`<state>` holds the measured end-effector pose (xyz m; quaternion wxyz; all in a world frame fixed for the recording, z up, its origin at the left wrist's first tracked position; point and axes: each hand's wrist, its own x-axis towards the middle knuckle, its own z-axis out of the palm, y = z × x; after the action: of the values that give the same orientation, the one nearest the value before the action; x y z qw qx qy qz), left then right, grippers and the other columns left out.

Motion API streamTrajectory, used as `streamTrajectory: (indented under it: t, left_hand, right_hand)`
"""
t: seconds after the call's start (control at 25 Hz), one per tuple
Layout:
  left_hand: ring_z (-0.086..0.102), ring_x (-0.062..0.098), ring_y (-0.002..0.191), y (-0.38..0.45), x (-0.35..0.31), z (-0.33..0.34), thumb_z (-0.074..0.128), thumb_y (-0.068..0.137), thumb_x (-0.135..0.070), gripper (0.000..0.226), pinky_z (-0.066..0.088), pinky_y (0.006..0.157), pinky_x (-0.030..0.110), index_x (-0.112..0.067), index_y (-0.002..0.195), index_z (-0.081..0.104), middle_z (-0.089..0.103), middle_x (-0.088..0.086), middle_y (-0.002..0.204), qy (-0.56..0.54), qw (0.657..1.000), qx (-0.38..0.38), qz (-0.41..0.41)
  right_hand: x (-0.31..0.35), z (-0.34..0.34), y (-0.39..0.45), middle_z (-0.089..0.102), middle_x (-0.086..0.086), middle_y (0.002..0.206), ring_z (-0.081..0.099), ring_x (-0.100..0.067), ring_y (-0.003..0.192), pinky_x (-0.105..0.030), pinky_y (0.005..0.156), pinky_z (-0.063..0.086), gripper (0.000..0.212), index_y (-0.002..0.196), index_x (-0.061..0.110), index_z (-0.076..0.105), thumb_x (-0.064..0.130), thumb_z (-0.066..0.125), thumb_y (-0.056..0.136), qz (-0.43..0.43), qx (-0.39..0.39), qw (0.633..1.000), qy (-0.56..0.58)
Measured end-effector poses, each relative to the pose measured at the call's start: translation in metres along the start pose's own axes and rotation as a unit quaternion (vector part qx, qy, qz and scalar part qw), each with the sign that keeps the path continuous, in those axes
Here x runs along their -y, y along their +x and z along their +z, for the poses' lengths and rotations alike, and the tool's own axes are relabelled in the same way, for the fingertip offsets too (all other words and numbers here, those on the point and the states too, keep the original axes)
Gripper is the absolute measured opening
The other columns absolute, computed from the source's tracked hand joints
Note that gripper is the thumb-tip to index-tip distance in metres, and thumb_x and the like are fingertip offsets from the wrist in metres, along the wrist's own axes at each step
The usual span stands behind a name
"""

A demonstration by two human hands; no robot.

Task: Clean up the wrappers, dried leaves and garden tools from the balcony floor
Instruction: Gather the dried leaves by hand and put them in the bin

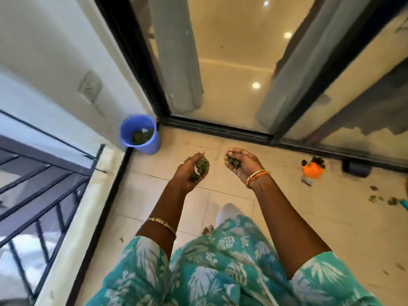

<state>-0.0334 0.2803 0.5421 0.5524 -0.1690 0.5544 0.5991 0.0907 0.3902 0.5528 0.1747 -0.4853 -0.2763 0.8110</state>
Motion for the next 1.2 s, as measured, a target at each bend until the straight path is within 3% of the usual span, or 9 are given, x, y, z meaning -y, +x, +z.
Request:
streamTrajectory:
  t: [0.24, 0.36, 0.48, 0.72, 0.88, 1.0, 1.08, 1.12, 1.2]
  left_hand:
    - [0.059, 0.012, 0.055, 0.054, -0.093, -0.08, 0.054, 0.091, -0.032, 0.024, 0.051, 0.061, 0.024, -0.015, 0.074, 0.056, 0.06, 0.001, 0.061, -0.133, 0.99, -0.041, 0.0]
    - [0.06, 0.017, 0.057, 0.097, -0.144, -0.112, 0.045, 0.092, -0.039, 0.036, 0.05, 0.062, 0.025, -0.011, 0.074, 0.059, 0.061, 0.004, 0.063, -0.192, 0.976, -0.106, -0.001]
    - [0.062, 0.018, 0.056, 0.15, -0.187, -0.149, 0.039, 0.096, -0.032, 0.035, 0.052, 0.061, 0.027, -0.009, 0.077, 0.059, 0.063, 0.005, 0.059, -0.217, 0.963, -0.158, -0.009]
    - [0.061, 0.017, 0.057, 0.297, -0.228, -0.234, 0.037, 0.098, -0.018, 0.033, 0.052, 0.065, 0.027, -0.007, 0.076, 0.059, 0.062, 0.009, 0.066, -0.236, 0.956, -0.174, -0.015]
    - [0.063, 0.015, 0.055, 0.411, -0.218, -0.295, 0.036, 0.098, -0.018, 0.028, 0.055, 0.056, 0.024, -0.008, 0.085, 0.058, 0.065, 0.007, 0.068, -0.282, 0.94, -0.19, -0.023]
    - [0.067, 0.019, 0.059, 0.471, -0.217, -0.33, 0.039, 0.099, -0.026, 0.028, 0.056, 0.053, 0.028, -0.009, 0.104, 0.061, 0.069, 0.009, 0.078, -0.3, 0.932, -0.205, -0.015]
    - [0.066, 0.024, 0.08, 0.498, -0.223, -0.346, 0.041, 0.097, -0.034, 0.038, 0.055, 0.065, 0.032, -0.012, 0.124, 0.057, 0.068, 0.011, 0.1, -0.291, 0.937, -0.19, 0.01]
    - [0.062, 0.026, 0.087, 0.507, -0.226, -0.351, 0.042, 0.096, -0.037, 0.039, 0.052, 0.071, 0.035, -0.013, 0.123, 0.057, 0.064, 0.012, 0.107, -0.285, 0.939, -0.19, 0.017]
    - [0.057, 0.028, 0.085, 0.515, -0.234, -0.358, 0.045, 0.095, -0.042, 0.034, 0.049, 0.074, 0.04, -0.014, 0.109, 0.058, 0.06, 0.013, 0.099, -0.26, 0.942, -0.21, 0.019]
  right_hand:
    - [-0.019, 0.136, 0.096, 0.06, -0.009, 0.075, 0.062, -0.014, 0.057, -0.021, 0.05, 0.053, 0.018, 0.081, 0.007, 0.059, -0.005, 0.048, 0.089, 0.078, 0.021, 0.996, -0.037]
    - [-0.027, 0.201, 0.154, 0.06, -0.009, 0.071, 0.061, -0.014, 0.054, -0.021, 0.05, 0.053, 0.018, 0.08, 0.006, 0.058, -0.004, 0.047, 0.089, 0.115, 0.042, 0.99, -0.076]
    - [-0.042, 0.258, 0.219, 0.061, -0.009, 0.068, 0.061, -0.016, 0.056, -0.022, 0.051, 0.054, 0.016, 0.081, 0.005, 0.059, -0.003, 0.048, 0.089, 0.149, 0.061, 0.978, -0.137]
    - [-0.121, 0.32, 0.379, 0.06, -0.008, 0.072, 0.056, -0.018, 0.064, -0.027, 0.058, 0.051, 0.019, 0.078, 0.007, 0.06, 0.004, 0.046, 0.091, 0.178, 0.06, 0.957, -0.22]
    - [-0.199, 0.33, 0.485, 0.06, -0.003, 0.057, 0.055, -0.014, 0.055, -0.026, 0.055, 0.049, 0.017, 0.075, 0.01, 0.058, 0.007, 0.051, 0.09, 0.203, 0.024, 0.948, -0.244]
    - [-0.239, 0.347, 0.545, 0.058, -0.005, 0.072, 0.053, -0.018, 0.065, -0.03, 0.063, 0.048, 0.018, 0.073, 0.011, 0.055, 0.012, 0.05, 0.091, 0.217, 0.01, 0.95, -0.225]
    - [-0.259, 0.362, 0.573, 0.055, -0.007, 0.084, 0.053, -0.022, 0.078, -0.035, 0.073, 0.048, 0.015, 0.081, 0.012, 0.054, 0.018, 0.046, 0.093, 0.215, 0.012, 0.96, -0.179]
    - [-0.266, 0.368, 0.581, 0.054, -0.008, 0.093, 0.052, -0.024, 0.088, -0.038, 0.08, 0.047, 0.015, 0.091, 0.011, 0.055, 0.021, 0.045, 0.095, 0.21, 0.009, 0.965, -0.157]
    - [-0.273, 0.372, 0.591, 0.049, -0.008, 0.115, 0.048, -0.025, 0.112, -0.039, 0.094, 0.04, 0.03, 0.12, 0.012, 0.051, 0.027, 0.042, 0.096, 0.203, 0.005, 0.972, -0.121]
